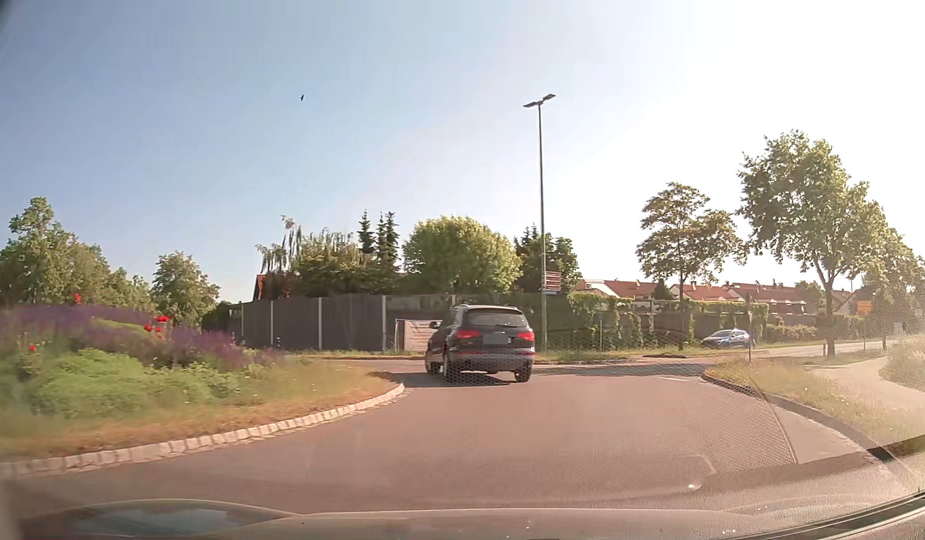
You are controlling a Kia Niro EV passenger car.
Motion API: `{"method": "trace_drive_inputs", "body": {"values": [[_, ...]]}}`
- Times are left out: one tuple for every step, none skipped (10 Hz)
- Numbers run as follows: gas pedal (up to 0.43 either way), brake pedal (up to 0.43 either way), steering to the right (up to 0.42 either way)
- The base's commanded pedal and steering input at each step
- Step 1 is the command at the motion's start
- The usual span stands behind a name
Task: Follow the waypoints while adhering to traffic rules and regulations
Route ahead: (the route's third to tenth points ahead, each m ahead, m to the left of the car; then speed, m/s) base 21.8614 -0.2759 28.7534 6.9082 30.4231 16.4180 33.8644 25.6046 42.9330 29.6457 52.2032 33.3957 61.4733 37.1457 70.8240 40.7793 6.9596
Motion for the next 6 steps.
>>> {"method": "trace_drive_inputs", "body": {"values": [[0.177,0.012,0.165],[0.177,0.012,0.146],[0.177,0.012,0.118],[0.177,0.012,0.080],[0.177,0.012,0.049],[0.177,0.012,0.003]]}}
